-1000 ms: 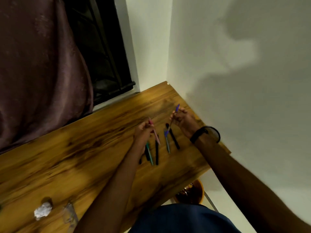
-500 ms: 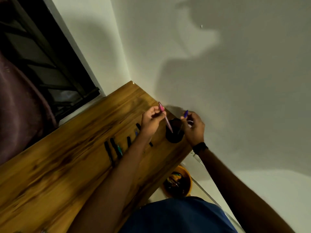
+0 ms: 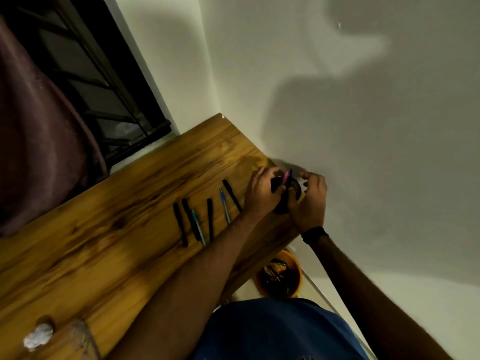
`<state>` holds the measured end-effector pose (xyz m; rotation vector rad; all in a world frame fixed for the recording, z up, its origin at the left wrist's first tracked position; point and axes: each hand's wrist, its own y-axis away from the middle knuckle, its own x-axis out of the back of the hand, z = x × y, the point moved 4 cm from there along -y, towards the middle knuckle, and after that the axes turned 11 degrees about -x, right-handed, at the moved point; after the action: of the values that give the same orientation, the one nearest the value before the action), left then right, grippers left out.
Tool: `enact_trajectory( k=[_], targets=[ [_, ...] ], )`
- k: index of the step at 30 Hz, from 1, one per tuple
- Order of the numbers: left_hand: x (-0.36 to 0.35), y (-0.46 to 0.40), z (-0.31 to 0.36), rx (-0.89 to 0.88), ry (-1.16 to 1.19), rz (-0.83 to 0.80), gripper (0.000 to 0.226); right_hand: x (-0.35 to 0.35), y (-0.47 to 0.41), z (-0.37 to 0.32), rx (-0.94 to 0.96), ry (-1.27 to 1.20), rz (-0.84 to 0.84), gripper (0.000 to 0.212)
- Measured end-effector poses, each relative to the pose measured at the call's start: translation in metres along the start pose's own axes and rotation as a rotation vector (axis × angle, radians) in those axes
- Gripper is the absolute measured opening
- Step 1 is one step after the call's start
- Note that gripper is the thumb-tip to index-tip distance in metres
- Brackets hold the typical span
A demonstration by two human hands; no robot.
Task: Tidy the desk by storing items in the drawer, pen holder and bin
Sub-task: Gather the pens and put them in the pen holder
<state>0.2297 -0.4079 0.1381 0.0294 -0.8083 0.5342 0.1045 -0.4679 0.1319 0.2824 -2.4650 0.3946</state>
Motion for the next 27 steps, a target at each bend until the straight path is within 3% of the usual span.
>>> enact_trajectory(
  k=[4, 6, 10, 13, 19, 24, 27],
  targets=[
    [0.018, 0.027, -0.025, 0.083, 0.02, 0.127, 0.029, -0.014, 0.017, -0.029, 0.18, -0.029, -0.061, 0.017],
    [0.031, 0.049, -0.049, 0.195, -0.035, 0.159, 0.026, -0.032, 0.03, -0.041, 0.195, -0.032, -0.21, 0.013],
    [0.056, 0.09, -0.1, 0.359, -0.156, 0.182, 0.019, -0.084, 0.058, -0.052, 0.048, 0.127, -0.598, 0.02],
    [0.069, 0.111, -0.122, 0.462, -0.176, 0.188, 0.028, -0.112, 0.067, -0.057, 0.026, 0.28, -0.744, 0.024],
    [0.086, 0.129, -0.143, 0.492, -0.217, 0.181, 0.03, -0.148, 0.073, -0.067, 0.031, 0.612, -0.737, 0.034],
    [0.083, 0.12, -0.147, 0.442, -0.309, 0.063, 0.038, -0.158, 0.076, -0.068, 0.059, 0.804, -0.692, 0.03],
    [0.078, 0.112, -0.149, 0.445, -0.486, -0.027, 0.046, -0.156, 0.075, -0.062, -0.024, 0.7, -0.675, 0.037]
  ],
)
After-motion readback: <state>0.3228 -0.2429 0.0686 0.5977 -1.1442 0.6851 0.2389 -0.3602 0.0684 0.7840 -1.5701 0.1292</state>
